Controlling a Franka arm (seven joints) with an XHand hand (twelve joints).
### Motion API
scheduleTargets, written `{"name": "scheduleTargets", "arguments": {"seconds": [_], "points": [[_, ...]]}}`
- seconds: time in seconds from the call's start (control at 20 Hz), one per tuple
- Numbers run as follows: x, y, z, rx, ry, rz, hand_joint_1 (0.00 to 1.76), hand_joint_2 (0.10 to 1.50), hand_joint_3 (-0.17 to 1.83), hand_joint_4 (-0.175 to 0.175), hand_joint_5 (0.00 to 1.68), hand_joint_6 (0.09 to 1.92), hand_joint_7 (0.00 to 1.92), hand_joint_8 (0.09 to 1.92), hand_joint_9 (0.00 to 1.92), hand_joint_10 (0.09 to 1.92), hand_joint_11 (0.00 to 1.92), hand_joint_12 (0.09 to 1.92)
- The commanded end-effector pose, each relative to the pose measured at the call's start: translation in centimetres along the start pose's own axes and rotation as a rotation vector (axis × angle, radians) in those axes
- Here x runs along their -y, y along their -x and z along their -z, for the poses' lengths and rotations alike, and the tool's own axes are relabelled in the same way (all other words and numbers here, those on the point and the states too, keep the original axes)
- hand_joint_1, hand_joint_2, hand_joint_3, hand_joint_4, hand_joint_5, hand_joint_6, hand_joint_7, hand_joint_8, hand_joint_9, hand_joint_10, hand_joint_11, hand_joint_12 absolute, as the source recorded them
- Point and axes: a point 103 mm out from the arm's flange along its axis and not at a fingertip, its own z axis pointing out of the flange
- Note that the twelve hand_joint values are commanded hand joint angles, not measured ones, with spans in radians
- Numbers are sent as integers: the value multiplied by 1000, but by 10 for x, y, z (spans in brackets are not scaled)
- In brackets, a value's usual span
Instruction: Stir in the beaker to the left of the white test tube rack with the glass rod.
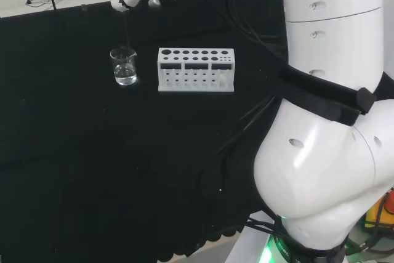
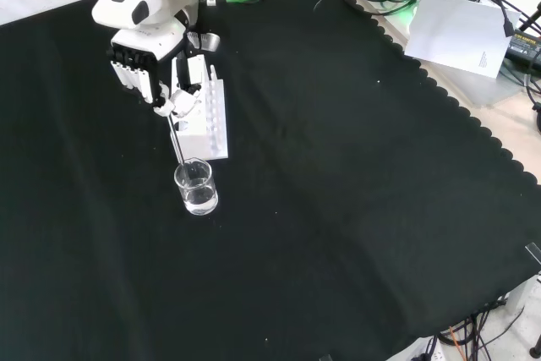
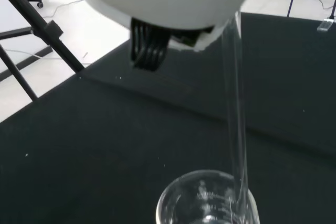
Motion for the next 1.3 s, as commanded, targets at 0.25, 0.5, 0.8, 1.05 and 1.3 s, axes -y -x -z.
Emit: {"name": "scheduleTargets", "arguments": {"seconds": [0.25,0.5,0.8,1.05,1.3], "points": [[2,-45,-17,5,-52,28,1233,488,902,-175,1370,607,1704,652,1787,603,1636,907],[-19,-58,-27,3,-48,57,1233,489,902,-175,1370,607,1704,653,1786,604,1635,909],[-30,-31,-24,5,-37,46,1233,490,900,-175,1369,608,1703,653,1785,605,1635,910],[-19,-15,-11,17,-28,34,1233,492,897,-175,1368,608,1702,654,1783,606,1634,912],[-5,-10,-3,21,-24,10,1233,494,895,-175,1367,609,1702,655,1782,608,1634,913]]}}
